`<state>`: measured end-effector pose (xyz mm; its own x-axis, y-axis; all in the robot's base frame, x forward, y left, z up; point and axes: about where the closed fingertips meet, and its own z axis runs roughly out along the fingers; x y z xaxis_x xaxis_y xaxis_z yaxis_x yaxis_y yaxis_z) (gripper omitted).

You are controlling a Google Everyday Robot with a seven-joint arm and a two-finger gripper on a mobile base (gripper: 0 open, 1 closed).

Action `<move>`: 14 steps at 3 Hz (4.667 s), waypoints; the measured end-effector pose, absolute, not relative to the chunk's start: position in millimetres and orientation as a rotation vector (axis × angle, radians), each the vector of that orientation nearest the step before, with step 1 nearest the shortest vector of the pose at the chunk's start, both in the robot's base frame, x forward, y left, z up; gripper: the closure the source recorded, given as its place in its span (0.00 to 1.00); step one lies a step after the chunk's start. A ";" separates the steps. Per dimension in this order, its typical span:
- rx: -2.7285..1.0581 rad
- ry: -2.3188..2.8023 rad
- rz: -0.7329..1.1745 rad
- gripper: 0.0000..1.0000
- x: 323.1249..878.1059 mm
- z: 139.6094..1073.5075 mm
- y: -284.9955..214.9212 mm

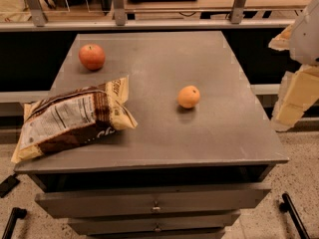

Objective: Pick apple

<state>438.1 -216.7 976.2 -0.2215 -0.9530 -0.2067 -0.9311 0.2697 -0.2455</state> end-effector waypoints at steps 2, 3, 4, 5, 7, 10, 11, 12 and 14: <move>-1.744 2.077 0.029 0.00 494.0 986.3 -173.7; -1.792 1.854 0.245 0.00 573.7 1000.3 -85.0; -1.812 1.716 0.356 0.00 625.8 1014.0 2.3; -1.792 1.619 0.355 0.00 642.4 1044.5 33.3; -1.772 1.645 0.322 0.00 656.4 1032.4 34.2; -1.596 1.521 0.473 0.00 762.1 947.9 122.4; -1.586 1.521 0.500 0.00 771.3 935.9 130.7; -1.561 1.512 0.617 0.00 764.3 925.3 137.6; -1.497 1.428 0.931 0.00 721.9 903.6 205.1</move>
Offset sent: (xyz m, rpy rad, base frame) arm 0.0831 0.0547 0.0187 0.1790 -0.0715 0.1383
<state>721.9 205.1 903.6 0.0724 -0.3682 -0.9269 -0.9967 0.0081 -0.0810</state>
